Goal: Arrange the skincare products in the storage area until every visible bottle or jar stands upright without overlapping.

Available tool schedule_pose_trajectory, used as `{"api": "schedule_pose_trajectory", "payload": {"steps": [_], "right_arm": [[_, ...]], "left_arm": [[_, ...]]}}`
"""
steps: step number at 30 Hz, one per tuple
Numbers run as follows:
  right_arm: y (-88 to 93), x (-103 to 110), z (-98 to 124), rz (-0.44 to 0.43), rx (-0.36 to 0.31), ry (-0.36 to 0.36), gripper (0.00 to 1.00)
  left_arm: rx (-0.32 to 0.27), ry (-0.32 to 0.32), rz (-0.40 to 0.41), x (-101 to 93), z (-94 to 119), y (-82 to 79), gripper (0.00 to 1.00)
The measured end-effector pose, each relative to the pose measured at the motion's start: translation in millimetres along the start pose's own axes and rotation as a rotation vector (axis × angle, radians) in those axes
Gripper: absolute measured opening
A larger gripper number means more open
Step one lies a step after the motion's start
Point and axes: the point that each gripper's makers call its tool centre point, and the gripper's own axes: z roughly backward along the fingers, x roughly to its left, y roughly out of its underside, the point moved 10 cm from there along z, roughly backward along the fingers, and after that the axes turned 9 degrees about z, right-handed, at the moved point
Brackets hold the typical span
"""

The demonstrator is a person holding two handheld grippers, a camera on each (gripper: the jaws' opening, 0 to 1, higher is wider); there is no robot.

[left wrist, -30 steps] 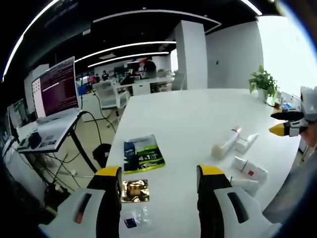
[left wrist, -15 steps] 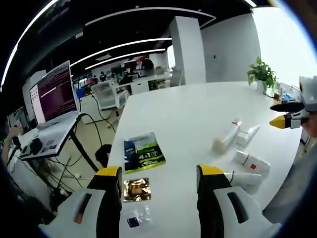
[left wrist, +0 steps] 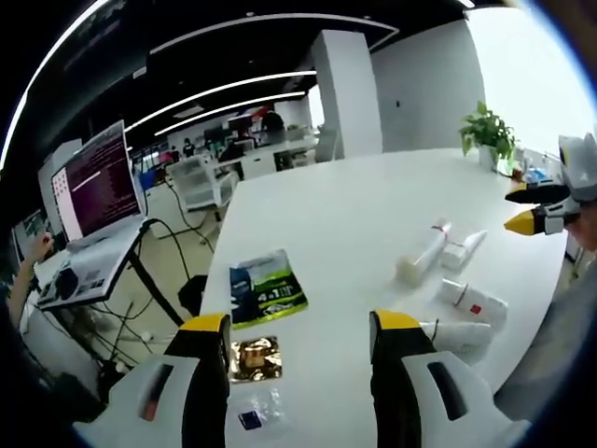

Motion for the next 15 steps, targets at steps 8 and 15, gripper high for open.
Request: {"api": "schedule_pose_trajectory", "payload": {"steps": [8, 15], "right_arm": [[1.3, -1.4, -0.6, -0.002, 0.003, 0.012, 0.42], [1.0, 1.4, -1.4, 0.016, 0.000, 0.007, 0.42]], "left_arm": [[0.001, 0.019, -0.019, -2.7, -0.6, -0.3, 0.56], [-0.016, 0.028, -0.014, -1.6, -0.4, -1.8, 0.56]]}}
